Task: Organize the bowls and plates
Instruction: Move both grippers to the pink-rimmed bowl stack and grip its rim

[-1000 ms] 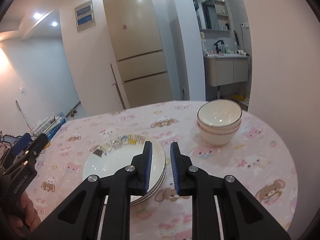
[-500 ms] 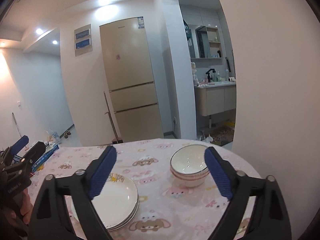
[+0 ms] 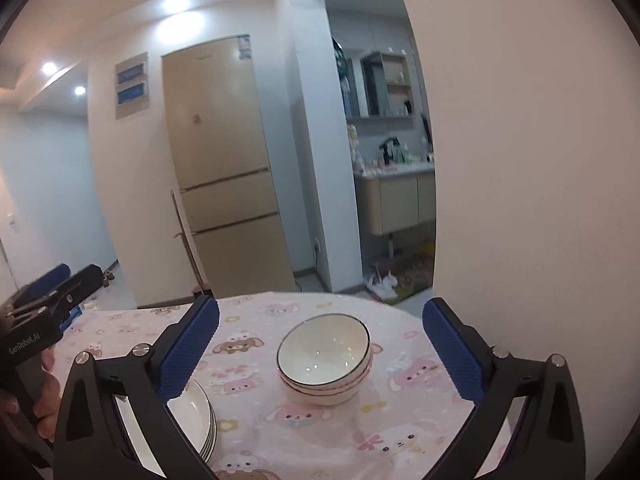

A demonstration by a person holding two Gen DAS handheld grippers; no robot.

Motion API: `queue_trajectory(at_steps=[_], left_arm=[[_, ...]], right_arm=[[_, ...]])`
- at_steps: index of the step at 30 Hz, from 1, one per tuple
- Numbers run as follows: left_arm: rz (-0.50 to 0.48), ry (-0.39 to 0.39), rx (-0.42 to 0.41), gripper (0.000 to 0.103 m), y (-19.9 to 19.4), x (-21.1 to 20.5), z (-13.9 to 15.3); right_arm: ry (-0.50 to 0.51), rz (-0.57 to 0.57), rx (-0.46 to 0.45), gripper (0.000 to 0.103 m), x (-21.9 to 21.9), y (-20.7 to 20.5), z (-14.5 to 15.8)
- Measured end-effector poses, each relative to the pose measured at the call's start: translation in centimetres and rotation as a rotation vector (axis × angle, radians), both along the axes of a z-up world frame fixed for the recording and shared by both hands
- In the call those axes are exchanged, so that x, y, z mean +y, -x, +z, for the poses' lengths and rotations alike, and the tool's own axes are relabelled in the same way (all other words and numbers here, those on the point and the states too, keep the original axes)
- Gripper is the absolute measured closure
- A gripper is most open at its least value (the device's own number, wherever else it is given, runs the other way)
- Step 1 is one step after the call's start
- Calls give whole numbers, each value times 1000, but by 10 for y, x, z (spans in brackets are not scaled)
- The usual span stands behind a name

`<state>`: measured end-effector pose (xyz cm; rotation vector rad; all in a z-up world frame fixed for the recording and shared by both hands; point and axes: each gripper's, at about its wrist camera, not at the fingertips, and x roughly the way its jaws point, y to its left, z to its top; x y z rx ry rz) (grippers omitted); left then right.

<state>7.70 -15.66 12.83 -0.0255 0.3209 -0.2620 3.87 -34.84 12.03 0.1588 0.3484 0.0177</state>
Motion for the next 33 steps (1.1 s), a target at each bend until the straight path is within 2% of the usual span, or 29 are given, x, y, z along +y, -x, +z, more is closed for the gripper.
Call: queue_trajectory(at_steps=[3, 7, 11, 17, 22, 26, 29, 33], left_arm=[[-65, -3, 103, 0, -32, -16, -9], [-105, -29, 210, 0, -69, -41, -28], [-157, 39, 393, 0, -110, -58, -51], [-197, 77, 644, 18, -159, -85, -99], [-207, 97, 750, 26, -178, -99, -129], [-200, 168, 837, 36, -191, -97, -149], [-187, 209, 920, 36, -198, -95, -165], [-182, 255, 944, 44, -201, -94, -170]], right_arm=[[-53, 13, 61, 2, -16, -20, -9], [-131, 22, 175, 6, -34, -54, -28], [-255, 40, 300, 9, -56, -88, -55], [-363, 92, 447, 14, -66, -122, -91], [-455, 80, 505, 18, -75, -134, -112], [-560, 96, 560, 23, -81, -144, -132], [-597, 91, 591, 31, -83, -145, -145], [-625, 120, 596, 40, -78, -144, -150]])
